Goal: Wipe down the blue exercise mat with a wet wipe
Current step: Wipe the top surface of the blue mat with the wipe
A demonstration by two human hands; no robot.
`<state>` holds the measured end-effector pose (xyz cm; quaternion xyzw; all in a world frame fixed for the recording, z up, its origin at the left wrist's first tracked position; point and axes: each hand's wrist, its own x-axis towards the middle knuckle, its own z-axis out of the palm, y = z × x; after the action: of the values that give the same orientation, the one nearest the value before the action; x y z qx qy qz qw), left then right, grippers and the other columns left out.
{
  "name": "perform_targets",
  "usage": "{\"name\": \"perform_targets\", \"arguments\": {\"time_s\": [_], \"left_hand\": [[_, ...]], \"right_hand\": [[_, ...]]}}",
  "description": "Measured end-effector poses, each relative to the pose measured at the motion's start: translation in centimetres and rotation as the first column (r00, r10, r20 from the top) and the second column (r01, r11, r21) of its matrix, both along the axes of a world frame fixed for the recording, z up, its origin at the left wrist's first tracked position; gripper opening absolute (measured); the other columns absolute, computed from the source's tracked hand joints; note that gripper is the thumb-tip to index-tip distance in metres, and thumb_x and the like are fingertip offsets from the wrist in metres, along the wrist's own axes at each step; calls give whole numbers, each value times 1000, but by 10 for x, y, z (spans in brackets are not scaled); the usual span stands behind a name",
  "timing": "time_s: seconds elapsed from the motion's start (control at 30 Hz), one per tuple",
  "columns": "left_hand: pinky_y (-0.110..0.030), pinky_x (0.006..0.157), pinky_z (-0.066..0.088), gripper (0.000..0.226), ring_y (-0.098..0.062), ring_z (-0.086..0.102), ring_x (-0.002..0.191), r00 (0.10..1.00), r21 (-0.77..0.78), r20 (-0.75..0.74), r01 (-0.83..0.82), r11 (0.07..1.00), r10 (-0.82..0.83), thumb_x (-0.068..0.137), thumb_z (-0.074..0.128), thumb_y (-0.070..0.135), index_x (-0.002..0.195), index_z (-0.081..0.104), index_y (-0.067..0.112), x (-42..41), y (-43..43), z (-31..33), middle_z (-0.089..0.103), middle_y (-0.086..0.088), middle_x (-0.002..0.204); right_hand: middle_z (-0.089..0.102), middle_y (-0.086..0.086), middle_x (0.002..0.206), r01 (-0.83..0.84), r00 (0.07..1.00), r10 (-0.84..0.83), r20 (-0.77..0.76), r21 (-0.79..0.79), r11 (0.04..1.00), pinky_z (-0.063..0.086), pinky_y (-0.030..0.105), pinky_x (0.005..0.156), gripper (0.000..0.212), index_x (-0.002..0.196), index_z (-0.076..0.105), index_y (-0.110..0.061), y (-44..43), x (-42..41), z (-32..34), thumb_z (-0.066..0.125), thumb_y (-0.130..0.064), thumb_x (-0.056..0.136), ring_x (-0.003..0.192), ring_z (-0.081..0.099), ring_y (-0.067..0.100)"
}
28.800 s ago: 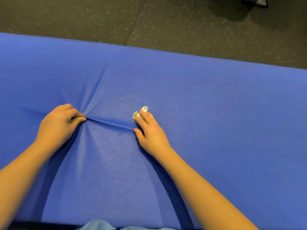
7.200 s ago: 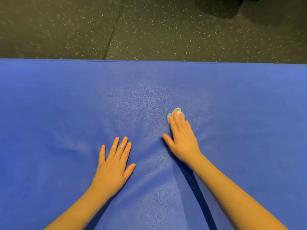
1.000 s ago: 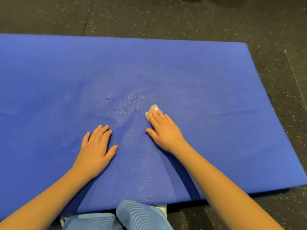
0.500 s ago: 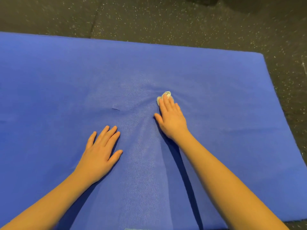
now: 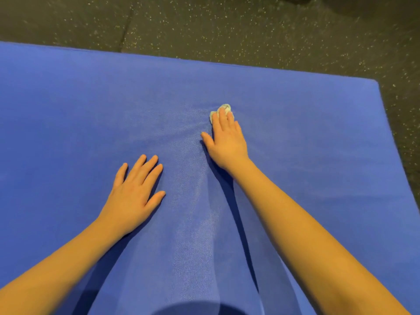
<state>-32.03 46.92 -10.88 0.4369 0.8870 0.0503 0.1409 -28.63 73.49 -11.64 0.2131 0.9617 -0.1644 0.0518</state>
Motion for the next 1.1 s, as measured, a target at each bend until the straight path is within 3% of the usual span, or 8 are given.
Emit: {"name": "perform_targets", "arguments": {"time_s": [0.17,0.27,0.37,0.53,0.6,0.7,0.9,1.1], "left_hand": [[-50,113,9,68,-28,22,143,999,-57,-47,14,998,-16,99,16,52,143,41,7,-4,6,-8,34,-8,153],[-50,114,6,70,-30,22,143,998,-80,-63,25,997,-30,100,8,52,144,39,7,-3,5,-9,32,-9,154],[-53,114,10,70,-30,21,144,997,-93,-67,24,995,-30,100,7,51,144,39,7,-2,6,-11,31,-9,155],[-55,113,13,70,-31,22,144,996,-96,-80,26,995,-34,101,7,50,144,39,6,-3,5,-12,31,-10,154],[-55,112,13,69,-31,23,143,997,-100,-75,30,995,-37,101,7,50,144,39,6,-2,5,-11,31,-10,154],[-55,112,16,69,-31,24,143,996,-104,-76,30,994,-38,101,7,50,144,39,7,-2,5,-10,32,-10,154],[-56,111,17,66,-31,25,142,995,-98,-95,20,995,-30,101,10,48,143,39,6,0,7,-10,34,-11,153],[-55,110,17,64,-31,26,141,995,-99,-97,9,995,-19,100,17,47,141,43,6,1,8,-8,38,-12,151]], "right_hand": [[1,11,162,-347,938,344,50,67,936,12,38,118,68,153,15,-11,19,-15,-2,38,-46,99,149,-1,25],[18,19,156,-155,988,155,15,156,975,28,42,108,56,142,27,-11,55,-44,-5,38,-43,97,145,15,30],[12,18,157,53,994,-62,88,101,994,20,44,114,59,144,26,-8,70,-79,1,33,-47,100,147,7,30],[16,16,155,-327,942,316,113,100,940,31,43,107,59,139,34,-7,64,-104,13,42,-47,97,141,23,30],[22,17,149,-99,993,89,74,134,986,36,41,97,53,132,39,-7,80,-107,15,44,-46,96,126,41,34],[15,17,154,177,969,-204,142,178,968,26,40,109,60,140,33,-5,102,-110,14,37,-48,99,141,22,28],[5,16,160,-231,971,224,79,91,969,20,48,116,70,148,22,-6,98,-73,-2,38,-51,97,148,2,29],[8,18,158,182,977,-190,94,87,979,19,45,115,71,147,24,-4,113,-64,4,31,-52,96,147,4,29]]}}
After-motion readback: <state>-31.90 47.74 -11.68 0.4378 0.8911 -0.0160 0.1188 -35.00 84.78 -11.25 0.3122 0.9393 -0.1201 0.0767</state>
